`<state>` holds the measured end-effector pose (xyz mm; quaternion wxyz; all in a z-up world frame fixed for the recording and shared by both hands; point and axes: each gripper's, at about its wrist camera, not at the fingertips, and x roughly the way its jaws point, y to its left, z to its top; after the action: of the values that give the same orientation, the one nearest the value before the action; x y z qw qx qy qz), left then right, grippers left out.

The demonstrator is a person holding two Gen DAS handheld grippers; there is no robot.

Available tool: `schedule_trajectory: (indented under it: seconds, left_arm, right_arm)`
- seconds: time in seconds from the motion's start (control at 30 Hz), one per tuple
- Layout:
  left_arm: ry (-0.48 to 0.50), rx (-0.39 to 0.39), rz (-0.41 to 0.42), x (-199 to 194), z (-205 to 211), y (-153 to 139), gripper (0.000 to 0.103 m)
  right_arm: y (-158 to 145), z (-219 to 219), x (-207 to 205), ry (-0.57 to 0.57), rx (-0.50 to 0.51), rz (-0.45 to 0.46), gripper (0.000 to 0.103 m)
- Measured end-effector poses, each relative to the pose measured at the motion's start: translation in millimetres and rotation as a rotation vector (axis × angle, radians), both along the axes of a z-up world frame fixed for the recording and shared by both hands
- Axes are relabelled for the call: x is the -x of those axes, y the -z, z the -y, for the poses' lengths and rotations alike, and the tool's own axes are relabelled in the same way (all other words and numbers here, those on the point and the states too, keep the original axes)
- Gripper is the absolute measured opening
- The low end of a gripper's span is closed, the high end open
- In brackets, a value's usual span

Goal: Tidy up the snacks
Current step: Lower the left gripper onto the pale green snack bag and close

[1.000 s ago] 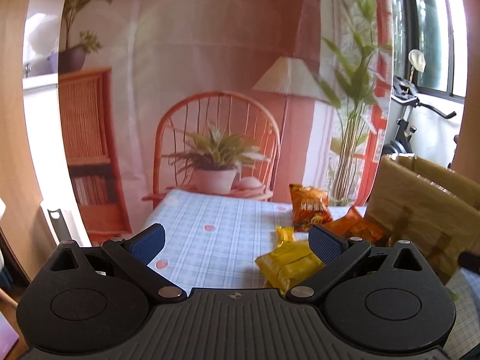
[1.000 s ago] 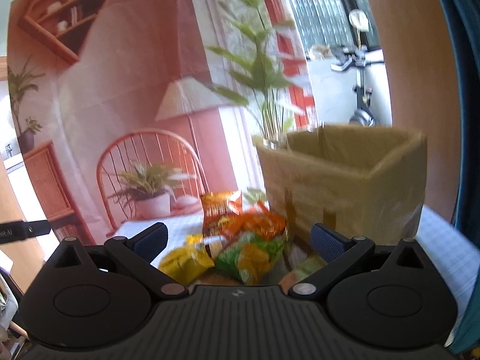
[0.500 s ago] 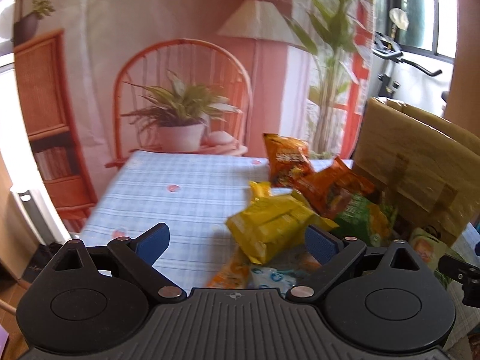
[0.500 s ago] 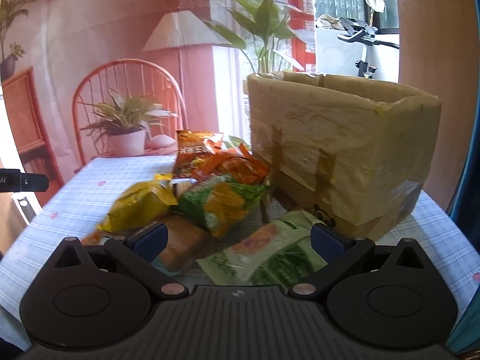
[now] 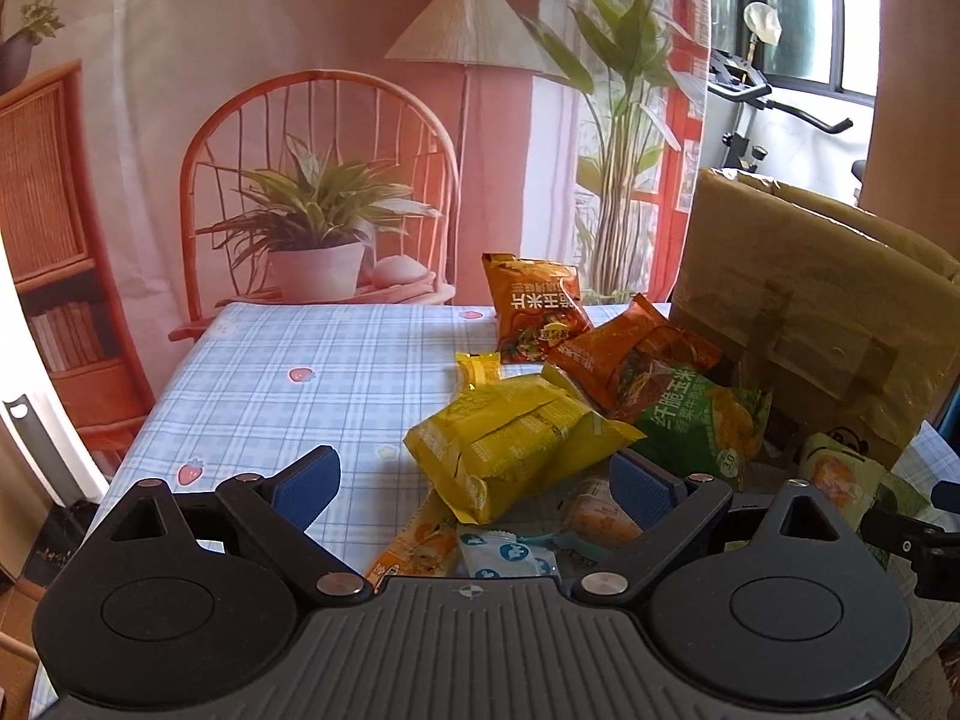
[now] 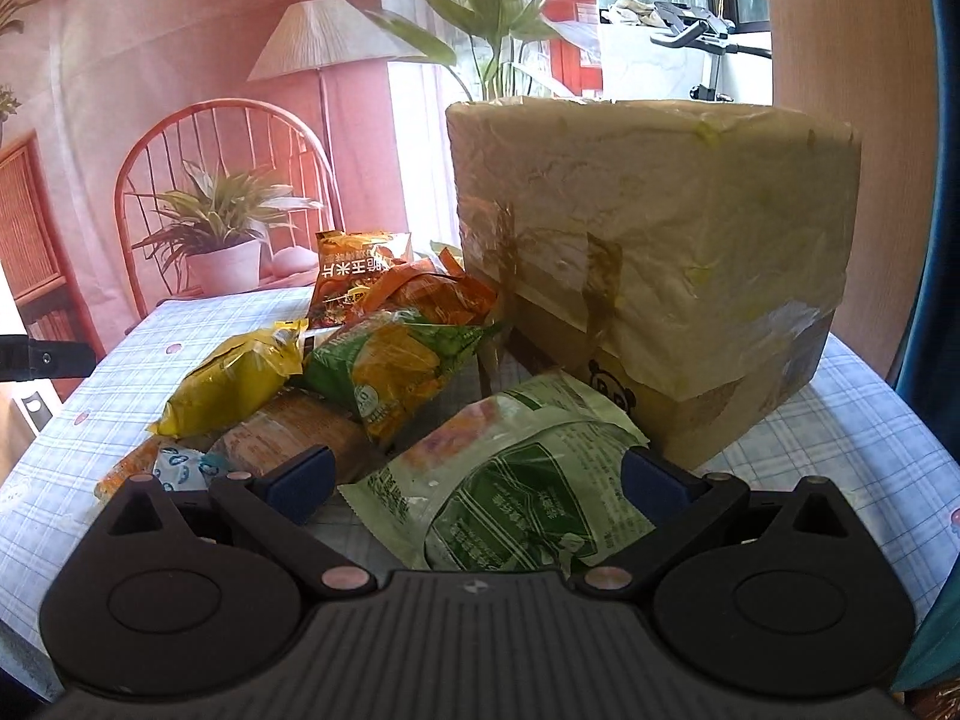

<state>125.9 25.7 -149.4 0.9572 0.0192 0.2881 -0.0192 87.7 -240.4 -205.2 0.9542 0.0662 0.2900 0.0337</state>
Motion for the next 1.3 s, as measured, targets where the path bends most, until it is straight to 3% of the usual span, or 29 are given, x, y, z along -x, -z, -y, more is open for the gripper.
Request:
schedule_trajectory:
  seconds: [0.47,0.8,1.07,1.3]
  left_arm:
    - [0.097,0.038,-0.030,-4,25,14,0.093]
    - [0.284,0.112,-0.047,-15,79,29,0.087]
    - [0.321,0.210,-0.151,-23,104,50,0.082]
    - [0.376,0.332,-0.268,-39,122,69,0.078]
  right_arm:
    - [2,13,-1,0.005,0.041,0.021,0.103]
    - [12,49,-1,0.060,-0.003,-0.018,0.102]
    - [12,68,-9,0.032,0.031,0.006,0.100]
    - [22,73,-15,-0.033,0.083,-0.032,0.098]
